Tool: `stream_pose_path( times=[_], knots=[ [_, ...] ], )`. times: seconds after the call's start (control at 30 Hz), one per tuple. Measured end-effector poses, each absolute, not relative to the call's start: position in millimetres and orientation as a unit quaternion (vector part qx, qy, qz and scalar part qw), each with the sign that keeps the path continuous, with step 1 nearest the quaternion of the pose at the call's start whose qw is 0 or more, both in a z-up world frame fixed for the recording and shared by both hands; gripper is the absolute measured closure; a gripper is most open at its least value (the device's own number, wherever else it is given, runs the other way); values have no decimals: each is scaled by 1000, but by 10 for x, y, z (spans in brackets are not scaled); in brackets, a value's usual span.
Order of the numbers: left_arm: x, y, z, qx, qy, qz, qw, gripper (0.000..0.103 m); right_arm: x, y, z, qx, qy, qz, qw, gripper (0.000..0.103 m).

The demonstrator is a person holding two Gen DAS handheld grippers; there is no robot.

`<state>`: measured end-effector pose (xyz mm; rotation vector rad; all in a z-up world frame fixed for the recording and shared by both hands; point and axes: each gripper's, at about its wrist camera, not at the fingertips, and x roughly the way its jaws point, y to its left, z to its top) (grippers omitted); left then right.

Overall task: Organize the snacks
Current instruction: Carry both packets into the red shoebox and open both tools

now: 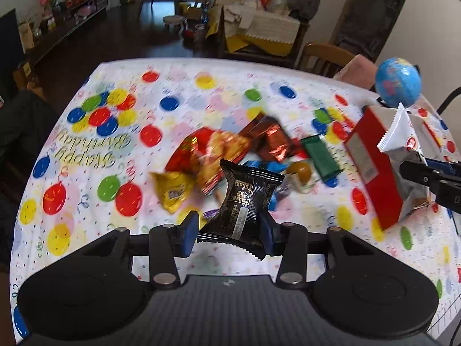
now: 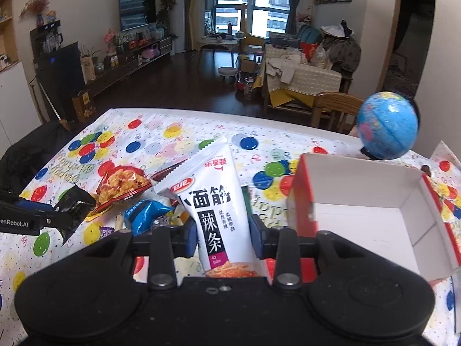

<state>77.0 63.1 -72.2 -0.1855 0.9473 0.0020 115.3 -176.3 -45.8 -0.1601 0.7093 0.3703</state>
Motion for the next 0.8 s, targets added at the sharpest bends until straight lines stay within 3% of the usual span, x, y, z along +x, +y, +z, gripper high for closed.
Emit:
stream_pose_path(
  times=[0.8],
  knots=[
    [1447,-977,-302,-47,442,-75,893,59,1501,-3190,-190,-48,338,77,937,68]
  ],
)
